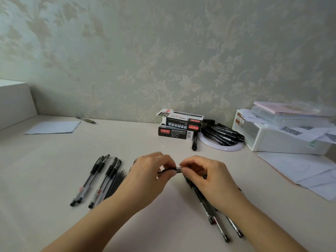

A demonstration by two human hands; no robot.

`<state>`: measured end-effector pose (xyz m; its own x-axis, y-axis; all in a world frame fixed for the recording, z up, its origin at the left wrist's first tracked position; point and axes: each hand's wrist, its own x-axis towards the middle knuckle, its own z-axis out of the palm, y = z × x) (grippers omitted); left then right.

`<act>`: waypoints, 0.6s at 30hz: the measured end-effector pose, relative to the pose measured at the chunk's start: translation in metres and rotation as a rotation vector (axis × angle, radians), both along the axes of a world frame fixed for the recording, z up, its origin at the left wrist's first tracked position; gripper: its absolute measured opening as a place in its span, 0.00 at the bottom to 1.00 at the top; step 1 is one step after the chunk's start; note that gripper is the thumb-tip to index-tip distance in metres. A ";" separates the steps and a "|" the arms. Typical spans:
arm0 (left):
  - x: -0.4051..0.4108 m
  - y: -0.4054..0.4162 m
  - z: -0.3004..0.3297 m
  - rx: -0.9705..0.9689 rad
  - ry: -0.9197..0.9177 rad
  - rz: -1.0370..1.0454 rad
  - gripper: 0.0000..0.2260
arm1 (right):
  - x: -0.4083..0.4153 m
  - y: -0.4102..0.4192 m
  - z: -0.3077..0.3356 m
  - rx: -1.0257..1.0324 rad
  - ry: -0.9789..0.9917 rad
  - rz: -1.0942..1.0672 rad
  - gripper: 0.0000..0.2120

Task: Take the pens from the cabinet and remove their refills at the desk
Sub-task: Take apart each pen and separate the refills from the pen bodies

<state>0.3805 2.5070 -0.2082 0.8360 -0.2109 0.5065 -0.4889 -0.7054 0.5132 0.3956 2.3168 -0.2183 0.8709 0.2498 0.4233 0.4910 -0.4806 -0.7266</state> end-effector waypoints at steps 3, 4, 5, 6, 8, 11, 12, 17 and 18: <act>0.003 0.012 0.007 -0.032 -0.092 0.158 0.00 | 0.001 0.003 -0.002 -0.097 -0.146 -0.073 0.13; 0.005 0.021 0.011 -0.036 -0.103 0.250 0.01 | 0.001 0.002 -0.002 -0.111 -0.177 -0.088 0.13; 0.008 0.032 0.013 -0.019 -0.080 0.354 0.02 | 0.001 0.002 -0.001 -0.121 -0.196 -0.103 0.12; 0.011 0.044 0.014 0.023 -0.021 0.461 0.03 | 0.002 0.001 -0.001 -0.130 -0.207 -0.116 0.12; 0.016 0.068 0.013 0.144 0.159 0.632 0.05 | 0.002 -0.002 -0.002 -0.166 -0.214 -0.132 0.10; 0.019 0.085 0.007 0.233 0.359 0.711 0.07 | 0.003 -0.003 -0.003 -0.219 -0.207 -0.142 0.08; 0.019 0.087 0.006 0.253 0.388 0.719 0.06 | 0.003 -0.004 -0.003 -0.226 -0.205 -0.146 0.07; 0.019 0.088 0.005 0.319 0.453 0.722 0.05 | 0.004 -0.006 -0.002 -0.223 -0.215 -0.183 0.05; 0.019 0.087 0.005 0.321 0.457 0.719 0.05 | 0.004 -0.006 -0.001 -0.220 -0.219 -0.191 0.04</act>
